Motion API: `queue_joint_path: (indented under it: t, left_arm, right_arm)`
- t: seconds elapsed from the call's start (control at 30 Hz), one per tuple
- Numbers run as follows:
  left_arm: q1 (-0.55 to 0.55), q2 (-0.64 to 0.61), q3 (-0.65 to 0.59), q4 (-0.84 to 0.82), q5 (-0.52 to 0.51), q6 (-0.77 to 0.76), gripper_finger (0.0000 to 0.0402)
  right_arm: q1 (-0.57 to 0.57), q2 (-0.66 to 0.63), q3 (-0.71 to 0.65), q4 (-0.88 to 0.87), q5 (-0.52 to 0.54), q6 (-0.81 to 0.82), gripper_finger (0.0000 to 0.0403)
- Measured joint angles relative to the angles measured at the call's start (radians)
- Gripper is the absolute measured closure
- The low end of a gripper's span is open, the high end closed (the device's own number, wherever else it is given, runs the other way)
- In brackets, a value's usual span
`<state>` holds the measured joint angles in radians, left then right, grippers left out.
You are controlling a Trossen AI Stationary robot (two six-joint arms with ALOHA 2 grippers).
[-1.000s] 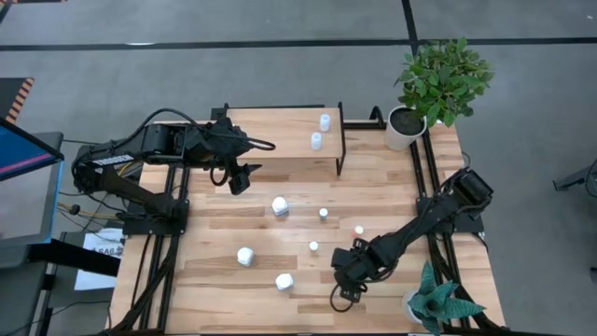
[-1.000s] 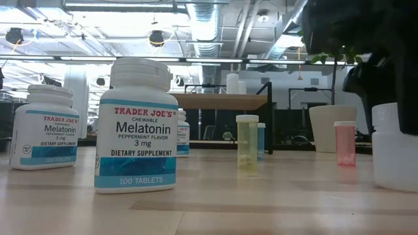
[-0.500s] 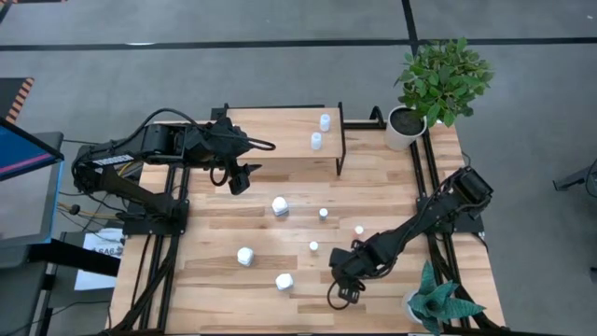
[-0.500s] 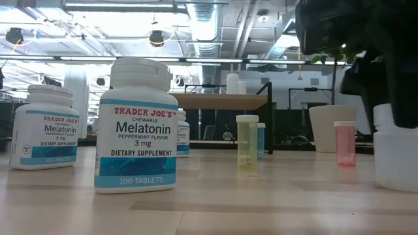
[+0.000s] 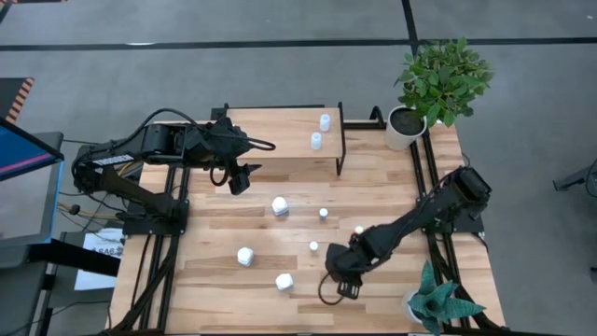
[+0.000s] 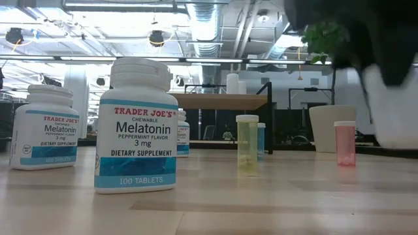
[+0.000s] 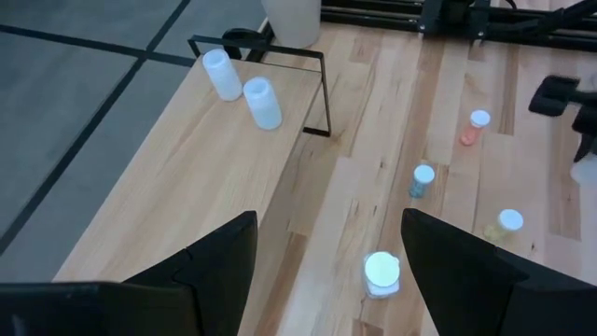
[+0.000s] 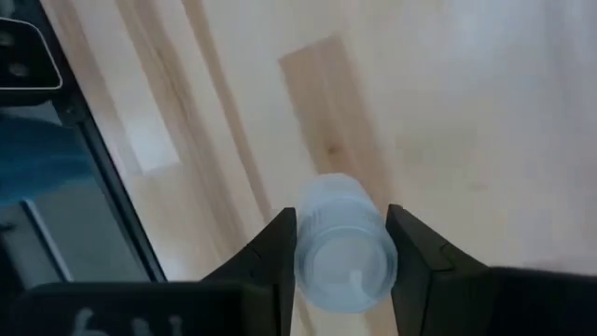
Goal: Pick and place medicine bottles onto shelf by color
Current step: Put the transparent medicine bottle on the shelf
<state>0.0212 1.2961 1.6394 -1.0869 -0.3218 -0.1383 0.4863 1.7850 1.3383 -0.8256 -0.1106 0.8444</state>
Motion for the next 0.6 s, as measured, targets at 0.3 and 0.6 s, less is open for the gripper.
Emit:
queue_joint_path:
  t: [0.3,0.6]
  left_arm:
    - [0.0,0.0,0.0,0.0,0.0,0.0,0.0147]
    - [0.0,0.0,0.0,0.0,0.0,-0.013,0.0147]
  right_arm:
    - [-0.175,-0.003,0.378,-0.422,0.138,-0.325,0.0281]
    - [-0.454,-0.004,0.605,-0.567,0.215,-0.399,0.0279]
